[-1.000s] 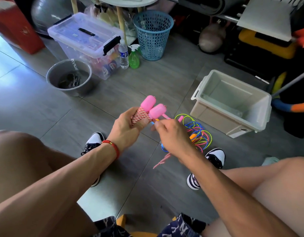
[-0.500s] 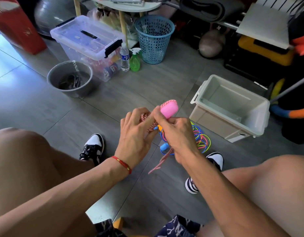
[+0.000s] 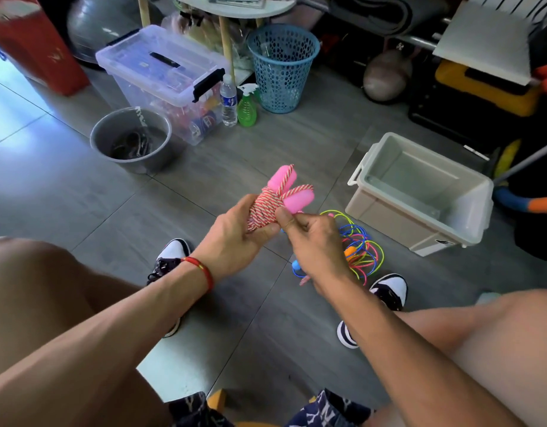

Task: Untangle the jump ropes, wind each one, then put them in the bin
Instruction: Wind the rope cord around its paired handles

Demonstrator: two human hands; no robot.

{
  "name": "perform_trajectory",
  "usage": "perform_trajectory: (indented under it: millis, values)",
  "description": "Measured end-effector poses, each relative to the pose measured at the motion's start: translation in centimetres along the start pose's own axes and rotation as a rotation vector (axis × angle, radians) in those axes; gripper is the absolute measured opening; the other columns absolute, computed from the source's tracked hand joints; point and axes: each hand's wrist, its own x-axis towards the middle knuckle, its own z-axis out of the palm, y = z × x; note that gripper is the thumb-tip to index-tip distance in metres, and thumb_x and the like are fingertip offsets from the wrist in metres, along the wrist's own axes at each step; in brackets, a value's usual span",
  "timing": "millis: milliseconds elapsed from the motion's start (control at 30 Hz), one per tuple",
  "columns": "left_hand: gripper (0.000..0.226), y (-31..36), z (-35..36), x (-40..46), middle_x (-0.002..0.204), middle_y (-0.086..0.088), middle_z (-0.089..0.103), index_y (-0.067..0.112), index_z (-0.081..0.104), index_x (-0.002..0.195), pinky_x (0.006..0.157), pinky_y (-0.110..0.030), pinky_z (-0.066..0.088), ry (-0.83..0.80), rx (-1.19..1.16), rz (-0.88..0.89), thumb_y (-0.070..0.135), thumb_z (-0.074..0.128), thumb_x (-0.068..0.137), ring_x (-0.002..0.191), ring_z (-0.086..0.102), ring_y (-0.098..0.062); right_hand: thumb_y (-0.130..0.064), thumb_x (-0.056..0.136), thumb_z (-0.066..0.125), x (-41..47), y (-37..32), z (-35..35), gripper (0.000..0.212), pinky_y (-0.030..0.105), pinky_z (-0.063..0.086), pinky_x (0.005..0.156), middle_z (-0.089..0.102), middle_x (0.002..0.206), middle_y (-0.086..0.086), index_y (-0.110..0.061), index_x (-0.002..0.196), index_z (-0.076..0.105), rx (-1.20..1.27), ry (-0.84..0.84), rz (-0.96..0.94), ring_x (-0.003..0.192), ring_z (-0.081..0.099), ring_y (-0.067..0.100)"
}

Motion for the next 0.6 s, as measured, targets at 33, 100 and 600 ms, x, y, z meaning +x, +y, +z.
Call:
perform_trajectory:
  millis: [33, 100, 600]
  values:
    - [0.040, 0.1, 0.2, -0.1, 0.079, 0.007, 0.061, 0.023, 0.053, 0.115, 0.066, -0.034, 0.042, 0.040, 0.122, -0.027, 0.048, 0.066, 0.087, 0.075, 0.060, -0.025, -0.046, 0.098, 0.061, 0.0, 0.0, 0.4, 0.055, 0.038, 0.033, 0.062, 0.044, 0.050, 0.001, -0.018, 0.050, 0.056, -0.008, -0.008, 0.043, 0.054, 0.046, 0.025]
    - [0.043, 0.2, 0.7, -0.4, 0.093, 0.002, 0.064, 0.025, 0.049, 0.124, 0.069, -0.037, 0.039, 0.102, 0.286, -0.089, 0.047, 0.066, 0.091, 0.093, 0.060, -0.036, -0.040, 0.101, 0.056, -0.1, -0.3, 1.1, 0.054, 0.042, 0.043, 0.074, 0.065, 0.064, 0.011, -0.011, 0.056, 0.062, -0.068, -0.041, 0.132, 0.084, 0.057, 0.026]
    - [0.062, -0.4, 0.7, -1.1, 0.113, 0.002, 0.054, 0.027, 0.039, 0.152, 0.087, -0.031, 0.050, 0.008, 0.163, 0.272, 0.055, 0.049, 0.097, 0.099, 0.058, -0.016, -0.047, 0.093, 0.068, 0.1, -2.6, -2.3, 0.048, 0.028, 0.024, 0.050, 0.033, 0.040, -0.011, -0.018, 0.055, 0.062, 0.006, -0.075, 0.033, 0.046, 0.027, 0.009]
